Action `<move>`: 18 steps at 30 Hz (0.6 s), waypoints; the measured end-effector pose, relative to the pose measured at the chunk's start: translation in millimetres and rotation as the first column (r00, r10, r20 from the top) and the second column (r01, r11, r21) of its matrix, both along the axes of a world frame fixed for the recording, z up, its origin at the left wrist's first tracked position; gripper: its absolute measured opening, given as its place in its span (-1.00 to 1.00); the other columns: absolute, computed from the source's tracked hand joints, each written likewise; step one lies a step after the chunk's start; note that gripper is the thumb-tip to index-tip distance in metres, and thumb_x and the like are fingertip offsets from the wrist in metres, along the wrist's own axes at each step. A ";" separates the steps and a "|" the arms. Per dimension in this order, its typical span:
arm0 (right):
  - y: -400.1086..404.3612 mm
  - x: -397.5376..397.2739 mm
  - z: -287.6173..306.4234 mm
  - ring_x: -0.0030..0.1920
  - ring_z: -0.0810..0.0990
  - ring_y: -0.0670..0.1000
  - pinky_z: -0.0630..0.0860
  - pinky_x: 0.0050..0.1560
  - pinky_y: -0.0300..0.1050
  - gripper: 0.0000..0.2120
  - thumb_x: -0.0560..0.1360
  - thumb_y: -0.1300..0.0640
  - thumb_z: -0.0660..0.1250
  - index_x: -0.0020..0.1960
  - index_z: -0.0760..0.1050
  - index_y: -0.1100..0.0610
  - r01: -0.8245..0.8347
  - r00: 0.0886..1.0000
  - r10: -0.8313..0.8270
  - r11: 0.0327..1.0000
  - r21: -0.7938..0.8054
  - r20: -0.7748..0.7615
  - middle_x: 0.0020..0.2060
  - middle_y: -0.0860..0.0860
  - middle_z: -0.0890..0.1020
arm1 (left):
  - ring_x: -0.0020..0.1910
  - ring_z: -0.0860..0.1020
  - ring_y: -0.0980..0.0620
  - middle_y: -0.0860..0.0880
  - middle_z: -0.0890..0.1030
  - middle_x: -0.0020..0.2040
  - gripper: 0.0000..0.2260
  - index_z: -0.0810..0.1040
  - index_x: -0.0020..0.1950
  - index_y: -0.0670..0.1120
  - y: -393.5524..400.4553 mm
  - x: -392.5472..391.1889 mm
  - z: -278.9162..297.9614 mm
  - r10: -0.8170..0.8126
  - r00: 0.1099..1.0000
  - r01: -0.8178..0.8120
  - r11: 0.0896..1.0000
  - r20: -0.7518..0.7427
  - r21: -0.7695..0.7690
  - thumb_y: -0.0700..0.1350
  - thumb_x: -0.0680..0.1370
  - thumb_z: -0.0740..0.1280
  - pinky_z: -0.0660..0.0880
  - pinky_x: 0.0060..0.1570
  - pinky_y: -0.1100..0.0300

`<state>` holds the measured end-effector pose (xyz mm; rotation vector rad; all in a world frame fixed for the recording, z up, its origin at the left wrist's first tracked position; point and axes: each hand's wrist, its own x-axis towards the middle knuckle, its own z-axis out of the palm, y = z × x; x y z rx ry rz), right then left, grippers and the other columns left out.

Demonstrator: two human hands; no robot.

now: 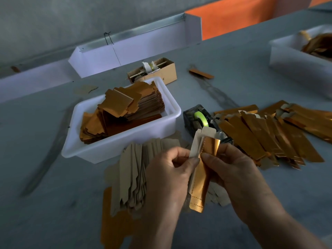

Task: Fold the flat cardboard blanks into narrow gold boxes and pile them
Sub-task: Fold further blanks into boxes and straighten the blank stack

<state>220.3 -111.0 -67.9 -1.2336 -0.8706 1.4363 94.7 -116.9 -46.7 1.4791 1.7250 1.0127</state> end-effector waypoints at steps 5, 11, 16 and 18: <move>-0.6 -2.0 0.3 -0.24 0.69 -0.03 0.57 -0.23 -0.17 -0.89 0.46 0.20 0.35 -0.02 0.55 0.08 0.017 1.000 -0.017 1.000 -0.013 -0.010 -0.26 0.02 0.70 | -0.09 0.50 0.21 0.17 0.48 -0.07 -0.85 0.60 0.08 0.11 -7.0 18.8 0.3 0.118 0.934 -0.059 0.982 -0.337 0.181 -0.01 0.52 0.37 0.43 -0.16 0.42; -1.7 -1.8 0.7 -0.26 0.68 -0.04 0.54 -0.32 -0.29 -0.91 0.44 0.18 0.38 -0.06 0.59 0.13 0.008 1.000 -0.008 1.000 -0.005 -0.008 -0.29 0.04 0.69 | -0.36 0.56 -0.01 -0.08 0.54 -0.32 -0.60 0.70 -0.11 -0.17 -15.0 42.1 -0.8 0.066 0.608 0.108 0.980 -0.791 0.165 -0.21 0.08 0.61 0.39 -0.53 0.31; -4.3 0.9 1.5 -0.18 0.68 -0.05 0.56 -0.21 -0.21 -0.81 0.41 0.01 0.34 -0.08 0.62 0.09 -0.008 1.000 0.007 1.000 -0.012 -0.024 -0.24 0.01 0.70 | -0.34 0.56 0.02 -0.07 0.55 -0.30 -0.56 0.69 -0.09 -0.17 -19.0 44.0 -4.9 -0.011 0.584 0.146 0.985 -0.812 0.092 -0.20 0.06 0.63 0.40 -0.55 0.32; -4.7 1.4 1.6 -0.16 0.69 -0.05 0.57 -0.12 -0.14 -0.68 0.33 -0.11 0.33 -0.06 0.61 0.09 -0.016 1.000 0.016 1.000 -0.002 -0.007 -0.21 0.02 0.70 | -0.30 0.55 0.03 -0.04 0.53 -0.28 -0.54 0.68 -0.07 -0.12 -17.9 38.0 -7.2 -0.010 0.650 0.166 0.978 -0.760 0.129 -0.19 0.06 0.65 0.40 -0.53 0.32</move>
